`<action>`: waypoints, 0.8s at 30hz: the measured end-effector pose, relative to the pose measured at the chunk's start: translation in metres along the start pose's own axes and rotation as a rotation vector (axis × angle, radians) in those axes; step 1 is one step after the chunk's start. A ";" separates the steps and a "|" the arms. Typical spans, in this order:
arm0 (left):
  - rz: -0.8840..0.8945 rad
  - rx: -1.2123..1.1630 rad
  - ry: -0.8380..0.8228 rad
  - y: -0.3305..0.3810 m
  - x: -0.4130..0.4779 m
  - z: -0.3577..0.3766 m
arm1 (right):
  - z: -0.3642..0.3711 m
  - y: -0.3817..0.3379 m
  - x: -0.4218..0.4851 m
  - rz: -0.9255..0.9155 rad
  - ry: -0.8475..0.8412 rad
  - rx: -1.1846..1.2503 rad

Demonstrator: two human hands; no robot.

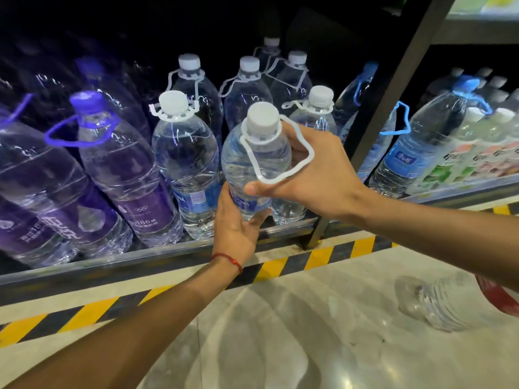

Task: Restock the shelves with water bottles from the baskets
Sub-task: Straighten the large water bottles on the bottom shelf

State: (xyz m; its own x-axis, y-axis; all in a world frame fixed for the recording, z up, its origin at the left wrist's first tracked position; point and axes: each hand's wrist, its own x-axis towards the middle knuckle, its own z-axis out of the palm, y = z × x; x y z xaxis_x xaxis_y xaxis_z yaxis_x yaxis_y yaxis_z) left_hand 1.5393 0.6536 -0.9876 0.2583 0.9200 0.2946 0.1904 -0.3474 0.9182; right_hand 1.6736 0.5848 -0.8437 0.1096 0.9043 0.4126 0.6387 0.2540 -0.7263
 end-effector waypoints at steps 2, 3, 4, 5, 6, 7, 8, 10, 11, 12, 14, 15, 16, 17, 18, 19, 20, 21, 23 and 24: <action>-0.038 0.019 -0.025 -0.013 0.001 0.002 | 0.006 0.008 -0.002 0.018 0.005 0.014; -0.052 0.053 -0.041 -0.019 0.001 0.002 | 0.008 0.012 -0.003 0.027 0.012 0.017; -0.061 0.088 -0.059 -0.024 0.002 0.002 | 0.011 0.015 -0.004 0.034 0.022 0.018; -0.067 0.104 -0.074 -0.026 0.001 0.003 | 0.013 0.018 -0.006 0.043 0.032 0.029; -0.066 0.106 -0.084 -0.027 0.001 0.003 | 0.015 0.021 -0.007 0.053 0.043 0.058; -0.064 0.108 -0.080 -0.025 0.001 0.003 | 0.017 0.025 -0.008 0.061 0.049 0.098; -0.060 0.112 -0.071 -0.022 0.001 0.003 | 0.019 0.028 -0.008 0.070 0.051 0.139; -0.065 0.094 -0.045 -0.019 0.000 0.004 | 0.024 0.029 -0.008 0.078 0.062 0.190; -0.079 0.069 -0.026 -0.018 0.000 0.005 | 0.025 0.029 -0.009 0.073 0.067 0.193; -0.093 0.041 -0.013 -0.017 0.000 0.004 | 0.026 0.028 -0.009 0.063 0.068 0.177; -0.113 0.042 -0.014 -0.015 0.002 0.002 | 0.025 0.024 -0.010 0.037 0.069 0.106; -0.113 0.061 -0.017 -0.013 0.002 0.001 | 0.023 0.022 -0.010 0.024 0.076 0.069; -0.108 0.077 -0.010 -0.011 0.001 0.000 | 0.022 0.020 -0.011 0.016 0.085 0.049; -0.102 0.084 -0.001 -0.009 0.001 0.000 | 0.021 0.018 -0.011 0.016 0.093 0.044; -0.097 0.082 0.013 -0.007 0.000 0.000 | 0.021 0.017 -0.012 0.022 0.099 0.044; -0.099 0.082 0.031 -0.005 -0.002 0.001 | 0.021 0.015 -0.012 0.029 0.106 0.036; -0.093 0.082 0.051 -0.002 -0.005 0.001 | 0.021 0.014 -0.013 0.037 0.114 0.018; -0.088 0.082 0.072 0.001 -0.007 0.002 | 0.022 0.013 -0.013 0.045 0.125 -0.005; -0.092 0.075 0.110 0.003 -0.010 0.002 | 0.023 0.010 -0.015 0.047 0.167 -0.064; -0.113 0.081 0.132 0.003 -0.012 0.001 | 0.023 0.009 -0.016 0.034 0.189 -0.084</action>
State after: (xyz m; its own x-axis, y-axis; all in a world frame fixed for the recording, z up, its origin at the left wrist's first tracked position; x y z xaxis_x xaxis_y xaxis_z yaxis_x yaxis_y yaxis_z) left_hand 1.5380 0.6417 -0.9887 0.1058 0.9679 0.2278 0.2877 -0.2491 0.9248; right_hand 1.6600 0.5803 -0.8697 0.2677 0.8296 0.4900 0.6928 0.1878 -0.6963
